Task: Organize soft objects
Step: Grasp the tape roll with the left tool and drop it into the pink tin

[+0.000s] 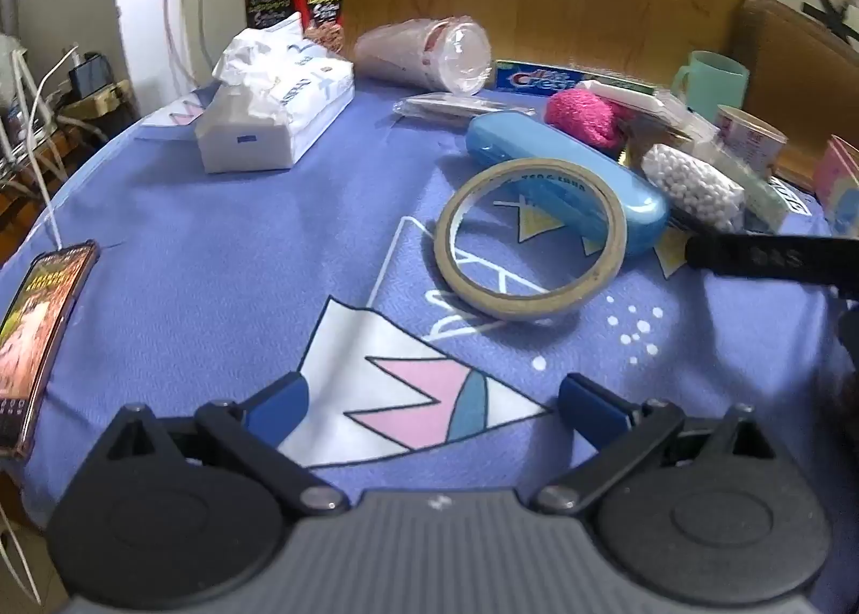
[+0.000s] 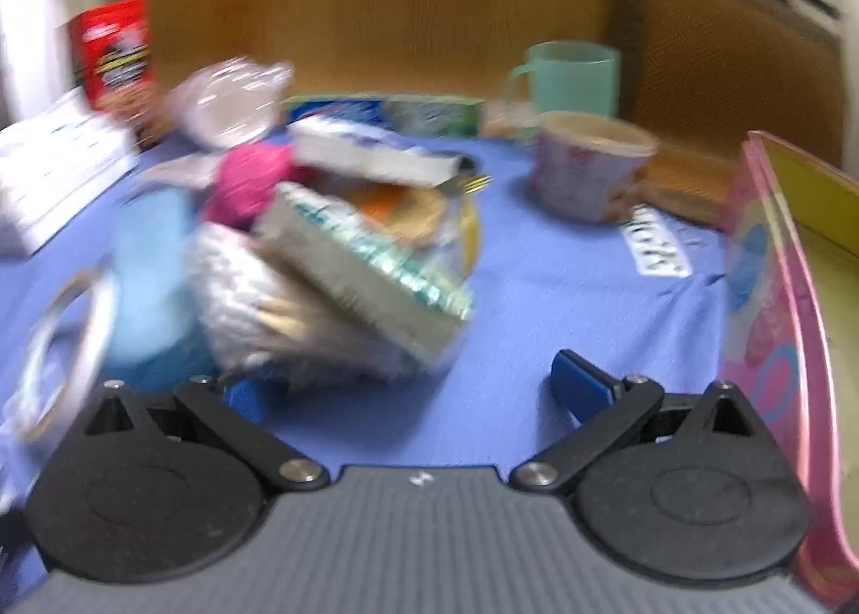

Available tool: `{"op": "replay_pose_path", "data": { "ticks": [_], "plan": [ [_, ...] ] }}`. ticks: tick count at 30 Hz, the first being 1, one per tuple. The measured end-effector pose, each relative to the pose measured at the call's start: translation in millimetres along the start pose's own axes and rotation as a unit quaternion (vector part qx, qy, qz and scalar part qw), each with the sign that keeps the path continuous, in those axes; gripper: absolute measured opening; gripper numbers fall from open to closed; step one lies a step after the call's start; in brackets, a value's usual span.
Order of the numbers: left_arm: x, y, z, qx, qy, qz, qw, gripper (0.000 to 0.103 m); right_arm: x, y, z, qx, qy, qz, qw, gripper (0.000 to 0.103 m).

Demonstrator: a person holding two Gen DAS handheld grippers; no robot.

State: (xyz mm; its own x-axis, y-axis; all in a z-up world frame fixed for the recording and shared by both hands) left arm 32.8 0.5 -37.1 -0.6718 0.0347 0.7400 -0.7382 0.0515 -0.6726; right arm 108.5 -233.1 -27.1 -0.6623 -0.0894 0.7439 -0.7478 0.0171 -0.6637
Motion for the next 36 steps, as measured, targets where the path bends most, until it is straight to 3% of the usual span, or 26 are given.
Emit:
{"op": "replay_pose_path", "data": {
  "ticks": [3, 5, 7, 10, 11, 13, 15, 18, 19, 24, 26, 27, 29, 31, 34, 36],
  "plan": [
    [4.9, 10.3, -7.2, -0.025, 0.020, 0.042, 0.9986, 0.103, -4.0, 4.0, -7.0, 0.011, -0.014, 0.009, 1.000, 0.103],
    [7.8, 15.5, -8.1, -0.040, 0.034, 0.066, 0.9965, 0.103, 13.9, 23.7, -14.7, 0.031, -0.019, 0.070, 0.997, 0.103],
    [12.5, 15.4, -12.4, -0.043, 0.051, 0.068, 0.9954, 0.103, 29.7, 38.7, -29.7, 0.037, -0.032, 0.091, 0.995, 0.103],
    [17.8, -1.5, -25.3, -0.007, 0.100, 0.060, 0.9931, 0.102, 48.0, 51.3, -37.8, 0.021, -0.048, 0.115, 0.992, 0.102],
    [20.3, -9.7, -29.6, 0.004, 0.114, 0.068, 0.9911, 0.100, 54.1, 53.7, -37.7, 0.027, -0.054, 0.129, 0.990, 0.100],
    [24.1, -25.6, -36.9, 0.019, 0.129, 0.086, 0.9877, 0.097, 64.6, 58.3, -53.5, 0.042, -0.053, 0.144, 0.987, 0.081],
    [25.8, -41.8, -40.3, 0.021, 0.148, 0.102, 0.9835, 0.094, 69.1, 52.3, -57.9, 0.048, -0.096, 0.129, 0.986, 0.067],
    [14.4, -62.1, -41.9, 0.025, 0.169, 0.101, 0.9801, 0.077, 68.6, 48.0, -76.5, 0.029, -0.175, 0.103, 0.979, 0.060],
    [6.7, -67.5, -42.9, 0.026, 0.169, 0.093, 0.9809, 0.066, 67.8, 45.3, -81.1, 0.023, -0.185, 0.099, 0.978, 0.056],
    [-36.3, -75.9, -36.8, 0.010, 0.158, 0.042, 0.9865, 0.039, 59.2, 19.0, -105.7, -0.009, -0.221, 0.072, 0.973, 0.050],
    [-42.6, -67.2, -26.8, -0.007, 0.157, 0.039, 0.9868, 0.029, 52.3, 17.8, -108.4, -0.007, -0.215, 0.057, 0.975, 0.038],
    [-40.9, -63.5, -22.3, -0.016, 0.154, 0.042, 0.9871, 0.022, 45.7, 13.7, -106.8, -0.006, -0.218, 0.043, 0.975, 0.024],
    [-32.9, -57.5, -18.0, -0.006, 0.159, 0.045, 0.9862, 0.017, 37.8, 21.3, -94.7, -0.018, -0.233, 0.026, 0.972, 0.023],
    [-18.2, -52.1, -12.8, 0.012, 0.194, 0.050, 0.9796, 0.016, 45.9, 29.3, -84.1, -0.028, -0.232, 0.033, 0.972, 0.019],
    [5.9, -53.6, 15.2, -0.010, 0.227, 0.070, 0.9712, 0.016, 74.5, 37.4, -60.8, -0.031, -0.216, 0.075, 0.973, 0.017],
    [20.9, -60.6, 46.4, -0.040, 0.256, 0.082, 0.9625, 0.016, 98.6, 41.9, -43.6, -0.036, -0.184, 0.114, 0.976, 0.017]
  ]
}}
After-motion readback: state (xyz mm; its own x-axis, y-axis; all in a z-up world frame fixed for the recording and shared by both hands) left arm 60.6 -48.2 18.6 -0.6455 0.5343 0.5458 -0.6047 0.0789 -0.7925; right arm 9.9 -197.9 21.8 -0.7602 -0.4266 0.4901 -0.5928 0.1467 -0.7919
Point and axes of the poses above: each gripper's, at about its wrist camera, not at the fingertips, and x roughly against the way its jaws point, z to its right, y to its underside, the point moved 5 cm from there along -x, roughly the way its jaws point, and after that the axes turned 1 degree about -z, right-handed, at the moved point
